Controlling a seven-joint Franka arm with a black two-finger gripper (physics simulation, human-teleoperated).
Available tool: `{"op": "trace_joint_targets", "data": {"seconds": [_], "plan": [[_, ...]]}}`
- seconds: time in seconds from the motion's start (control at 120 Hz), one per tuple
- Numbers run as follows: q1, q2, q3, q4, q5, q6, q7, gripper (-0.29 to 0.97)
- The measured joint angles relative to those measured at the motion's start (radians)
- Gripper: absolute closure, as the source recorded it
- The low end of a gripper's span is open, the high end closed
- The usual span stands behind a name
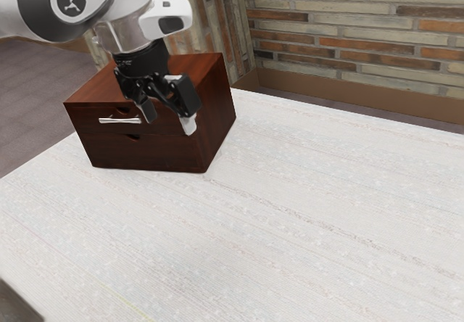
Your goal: Pull the drawer handle with one arm to open the drawer
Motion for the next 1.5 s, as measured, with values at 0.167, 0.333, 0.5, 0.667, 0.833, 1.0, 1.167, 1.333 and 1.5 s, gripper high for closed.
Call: {"op": "trace_joint_targets", "data": {"seconds": [0.167,0.333,0.5,0.667,0.833,1.0,1.167,1.333,1.5], "plan": [[0.056,-0.001,0.002,0.007,0.004,-0.035,-0.003,0.0],[0.128,-0.049,0.002,0.166,-0.004,-0.1,-0.003,0.0],[0.103,-0.05,0.006,0.218,-0.021,-0.149,-0.006,0.0],[0.198,0.008,0.01,0.215,-0.026,-0.162,-0.035,0.0],[0.358,0.021,0.011,0.217,-0.036,-0.184,-0.203,0.0],[0.46,0.029,0.07,0.218,-0.036,-0.211,-0.493,0.0],[0.573,-0.009,0.107,0.102,-0.037,-0.157,-0.712,0.0],[0.596,-0.008,0.132,-0.054,-0.036,-0.015,-0.878,0.0],[0.55,0.025,0.133,-0.13,-0.036,0.168,-1.004,0.0]]}}
